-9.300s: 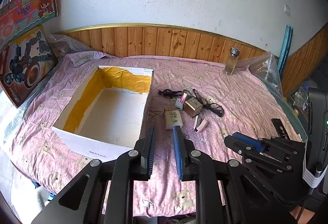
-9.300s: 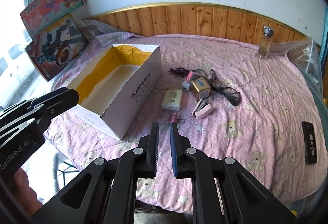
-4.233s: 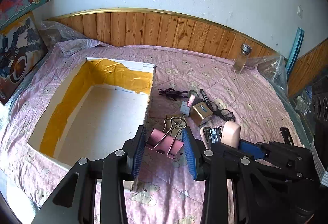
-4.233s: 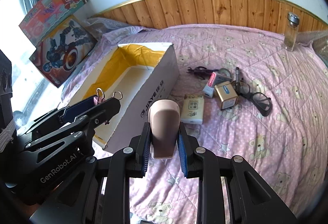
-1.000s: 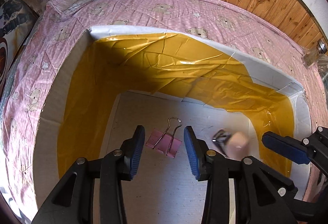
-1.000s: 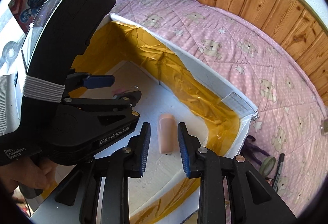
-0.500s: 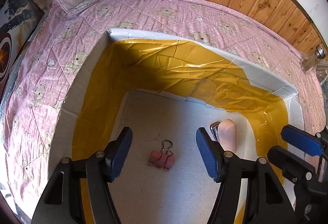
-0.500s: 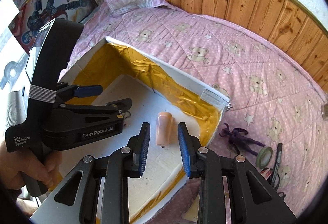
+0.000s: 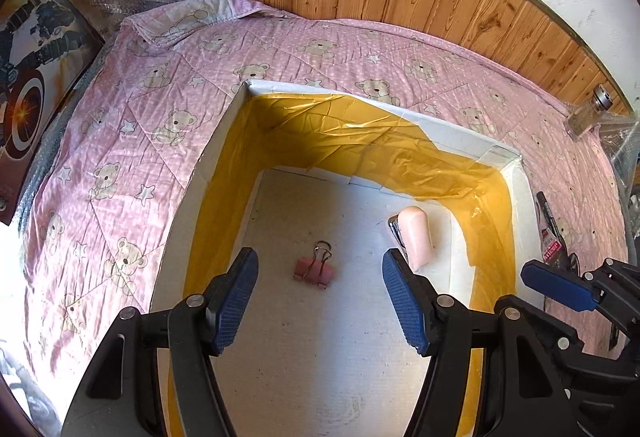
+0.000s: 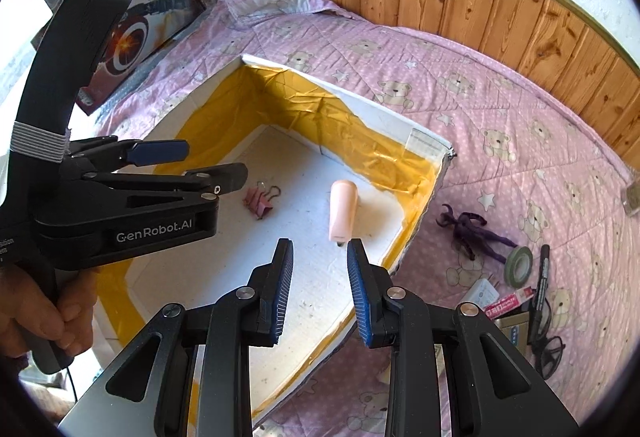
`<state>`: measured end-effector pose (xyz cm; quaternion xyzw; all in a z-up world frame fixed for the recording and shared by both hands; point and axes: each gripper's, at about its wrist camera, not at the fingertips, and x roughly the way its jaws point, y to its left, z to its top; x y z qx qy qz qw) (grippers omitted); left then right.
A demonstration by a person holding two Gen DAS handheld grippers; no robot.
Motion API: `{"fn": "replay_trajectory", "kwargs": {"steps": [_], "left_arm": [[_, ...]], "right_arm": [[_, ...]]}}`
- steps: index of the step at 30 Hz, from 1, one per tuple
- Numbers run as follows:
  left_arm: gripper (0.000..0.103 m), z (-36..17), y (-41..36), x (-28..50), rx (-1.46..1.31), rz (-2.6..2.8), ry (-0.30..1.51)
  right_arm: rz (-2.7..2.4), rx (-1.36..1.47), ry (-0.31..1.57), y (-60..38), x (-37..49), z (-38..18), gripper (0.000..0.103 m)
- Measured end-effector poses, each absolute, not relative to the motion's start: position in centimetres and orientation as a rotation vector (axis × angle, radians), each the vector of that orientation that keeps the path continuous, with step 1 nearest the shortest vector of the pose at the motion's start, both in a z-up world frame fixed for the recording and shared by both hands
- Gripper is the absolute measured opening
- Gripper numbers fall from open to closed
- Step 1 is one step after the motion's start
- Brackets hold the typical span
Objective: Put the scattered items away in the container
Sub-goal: 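Withdraw both open tools from the box back toward the remaining items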
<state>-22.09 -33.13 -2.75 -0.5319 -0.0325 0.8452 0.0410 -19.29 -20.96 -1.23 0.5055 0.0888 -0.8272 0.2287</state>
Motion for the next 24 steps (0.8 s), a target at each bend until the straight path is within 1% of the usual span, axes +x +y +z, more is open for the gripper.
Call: {"fn": "replay_trajectory", "kwargs": {"steps": [24], "left_arm": [[0.066,3.0,-30.9,-12.6,-1.512,2.606,-0.096]], "right_arm": [[-2.321,1.269,0.227,-19.9,-10.8,4.0,0.030]]}}
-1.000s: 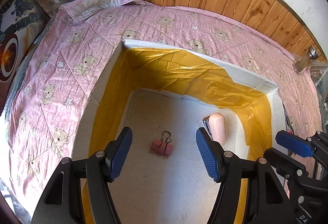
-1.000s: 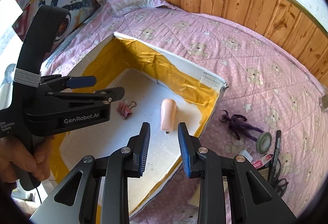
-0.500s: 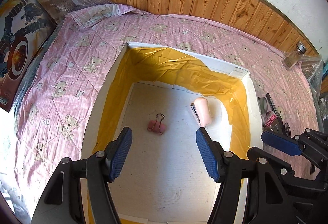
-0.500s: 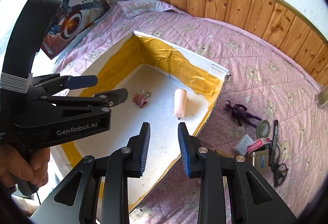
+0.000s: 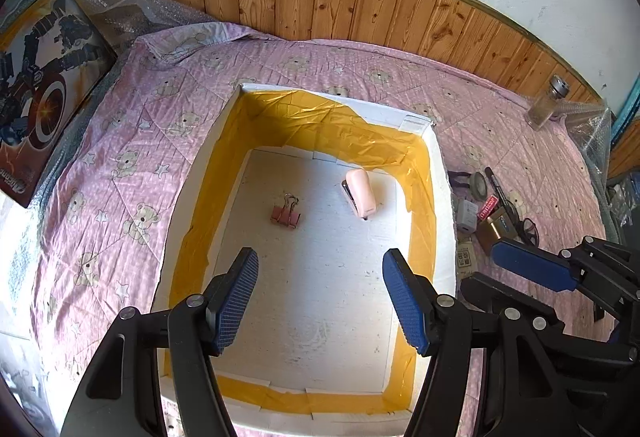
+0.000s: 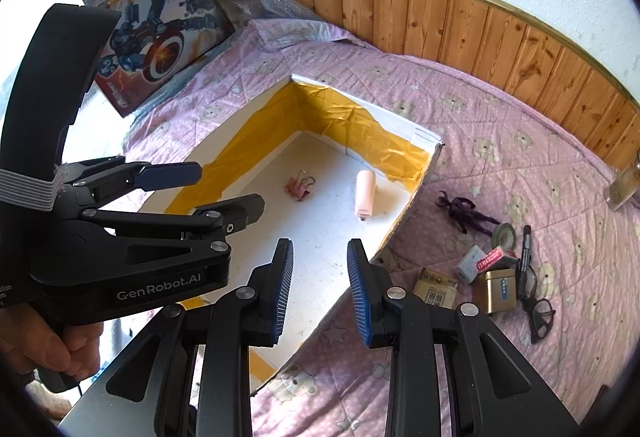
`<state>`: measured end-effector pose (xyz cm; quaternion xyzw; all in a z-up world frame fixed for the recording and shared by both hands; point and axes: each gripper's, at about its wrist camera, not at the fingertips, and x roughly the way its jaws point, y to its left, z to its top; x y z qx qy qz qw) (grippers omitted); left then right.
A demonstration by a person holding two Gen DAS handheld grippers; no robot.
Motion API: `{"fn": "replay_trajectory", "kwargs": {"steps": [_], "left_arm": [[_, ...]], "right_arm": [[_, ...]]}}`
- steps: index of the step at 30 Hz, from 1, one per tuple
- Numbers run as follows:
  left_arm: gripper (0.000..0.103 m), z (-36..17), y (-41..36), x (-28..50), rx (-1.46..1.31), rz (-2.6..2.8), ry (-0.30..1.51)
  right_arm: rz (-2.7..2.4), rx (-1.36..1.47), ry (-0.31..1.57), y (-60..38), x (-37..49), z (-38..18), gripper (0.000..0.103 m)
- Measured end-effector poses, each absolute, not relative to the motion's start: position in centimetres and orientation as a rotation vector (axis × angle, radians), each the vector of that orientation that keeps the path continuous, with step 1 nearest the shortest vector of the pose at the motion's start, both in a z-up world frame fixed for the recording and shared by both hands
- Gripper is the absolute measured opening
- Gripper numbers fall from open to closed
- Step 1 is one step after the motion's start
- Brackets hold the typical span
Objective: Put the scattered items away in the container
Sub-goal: 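Withdraw both open tools from the box back toward the remaining items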
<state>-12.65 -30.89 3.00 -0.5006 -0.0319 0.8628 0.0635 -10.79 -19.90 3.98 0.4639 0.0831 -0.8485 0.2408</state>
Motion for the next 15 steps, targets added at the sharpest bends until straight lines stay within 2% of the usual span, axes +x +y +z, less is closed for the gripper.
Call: {"fn": "replay_trajectory", "kwargs": {"steps": [15], "left_arm": [[0.066,3.7,-29.4,-7.6,-1.476,2.618,-0.114]], "right_arm": [[-2.326,1.237,0.160,-17.6,-7.0,4.8,0.030]]}}
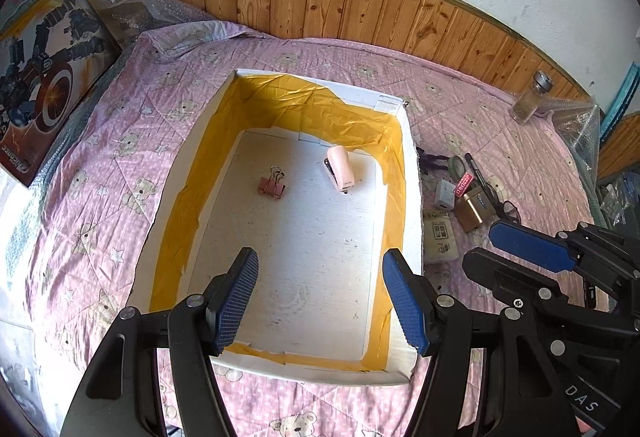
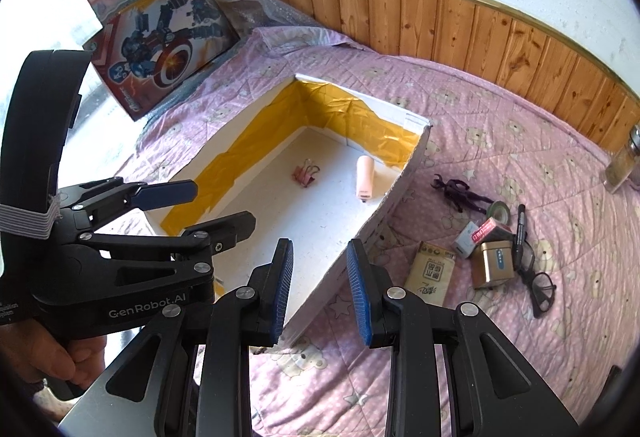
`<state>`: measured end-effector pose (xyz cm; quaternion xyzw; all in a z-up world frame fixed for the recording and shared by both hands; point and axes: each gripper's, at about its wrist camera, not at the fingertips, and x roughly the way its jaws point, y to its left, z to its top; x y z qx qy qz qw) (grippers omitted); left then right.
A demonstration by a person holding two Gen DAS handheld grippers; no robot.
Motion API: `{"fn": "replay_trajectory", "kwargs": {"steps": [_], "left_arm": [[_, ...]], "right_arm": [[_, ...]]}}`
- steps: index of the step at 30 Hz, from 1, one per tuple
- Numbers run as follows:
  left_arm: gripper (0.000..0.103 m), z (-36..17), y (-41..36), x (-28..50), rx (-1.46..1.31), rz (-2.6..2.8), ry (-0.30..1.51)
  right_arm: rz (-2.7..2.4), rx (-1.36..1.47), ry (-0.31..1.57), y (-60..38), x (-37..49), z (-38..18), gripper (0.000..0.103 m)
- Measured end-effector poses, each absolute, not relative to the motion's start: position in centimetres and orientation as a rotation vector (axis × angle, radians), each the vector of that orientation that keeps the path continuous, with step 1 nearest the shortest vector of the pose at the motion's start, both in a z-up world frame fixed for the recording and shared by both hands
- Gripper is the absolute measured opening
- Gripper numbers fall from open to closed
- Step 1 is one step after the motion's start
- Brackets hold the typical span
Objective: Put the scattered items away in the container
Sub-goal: 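Withdraw both open tools from the box back toward the remaining items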
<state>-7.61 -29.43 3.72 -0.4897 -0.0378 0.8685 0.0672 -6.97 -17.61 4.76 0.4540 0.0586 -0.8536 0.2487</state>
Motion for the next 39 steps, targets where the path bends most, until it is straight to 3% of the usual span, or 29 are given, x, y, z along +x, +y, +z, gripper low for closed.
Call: {"fn": "replay_trajectory", "kwargs": {"steps": [17,39], "left_arm": [[0.066,5.2,-27.0,-3.4,-1.398,2.602,-0.123],[0.066,3.7,-17.1,-2.8,-1.386,2.432,-0.038]], "right_arm": [[-2.335,1.235,-0.007,-11.7,-3.2,3.6,0.030],[-2.410,1.365,-0.223,-1.3,-2.8,-1.1,0.030]]}}
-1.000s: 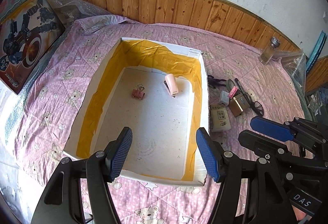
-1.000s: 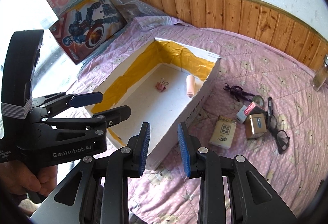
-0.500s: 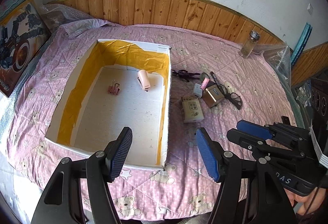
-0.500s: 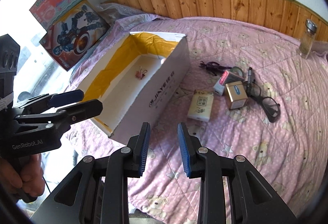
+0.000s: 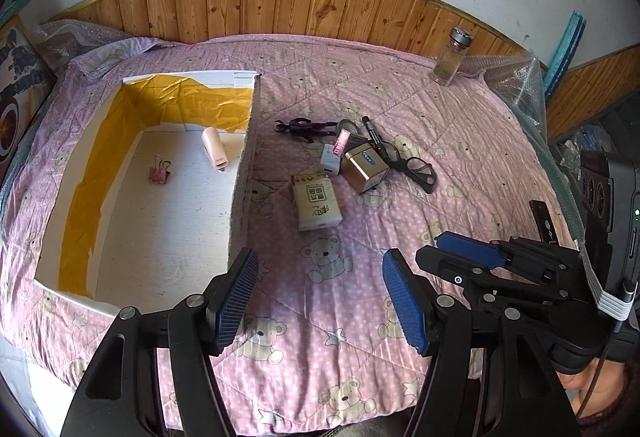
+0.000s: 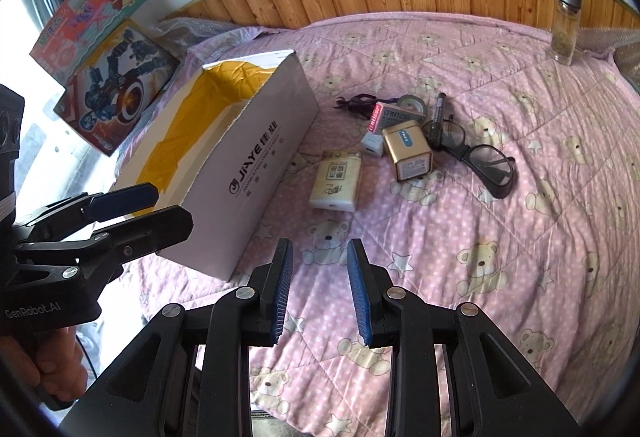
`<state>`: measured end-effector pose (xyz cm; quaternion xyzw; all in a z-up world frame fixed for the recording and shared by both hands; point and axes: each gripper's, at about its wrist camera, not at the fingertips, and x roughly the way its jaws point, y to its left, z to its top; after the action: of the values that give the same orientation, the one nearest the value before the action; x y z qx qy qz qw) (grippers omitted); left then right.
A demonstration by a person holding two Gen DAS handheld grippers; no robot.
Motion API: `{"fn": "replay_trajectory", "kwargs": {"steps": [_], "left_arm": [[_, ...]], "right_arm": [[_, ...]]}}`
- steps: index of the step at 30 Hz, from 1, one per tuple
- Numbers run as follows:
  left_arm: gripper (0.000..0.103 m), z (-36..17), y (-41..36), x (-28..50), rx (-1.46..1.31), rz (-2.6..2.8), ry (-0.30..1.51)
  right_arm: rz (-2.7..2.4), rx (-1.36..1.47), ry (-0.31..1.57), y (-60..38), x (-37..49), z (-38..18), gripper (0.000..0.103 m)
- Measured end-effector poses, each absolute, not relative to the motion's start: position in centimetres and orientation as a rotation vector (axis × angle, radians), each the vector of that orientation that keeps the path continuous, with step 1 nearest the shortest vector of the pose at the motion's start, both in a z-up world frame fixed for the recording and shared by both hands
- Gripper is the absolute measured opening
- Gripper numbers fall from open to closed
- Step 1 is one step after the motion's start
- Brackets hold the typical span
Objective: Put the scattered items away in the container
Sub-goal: 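Withdraw both open tools from the box back toward the remaining items, then grasp the cream tissue pack with the left tool while the right tool grasps the gold tin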
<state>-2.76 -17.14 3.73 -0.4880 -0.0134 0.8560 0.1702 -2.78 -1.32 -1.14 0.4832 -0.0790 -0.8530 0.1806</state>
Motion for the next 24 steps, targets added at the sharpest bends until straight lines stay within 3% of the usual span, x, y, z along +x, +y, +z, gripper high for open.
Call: {"fn": "replay_trajectory", "kwargs": {"steps": [24], "left_arm": [[0.067,-4.3,-11.2,-9.2,-1.551,2.382,0.039]], "right_arm": [[-2.410,1.440,-0.258,2.9,-9.1,-4.5,0.030]]}}
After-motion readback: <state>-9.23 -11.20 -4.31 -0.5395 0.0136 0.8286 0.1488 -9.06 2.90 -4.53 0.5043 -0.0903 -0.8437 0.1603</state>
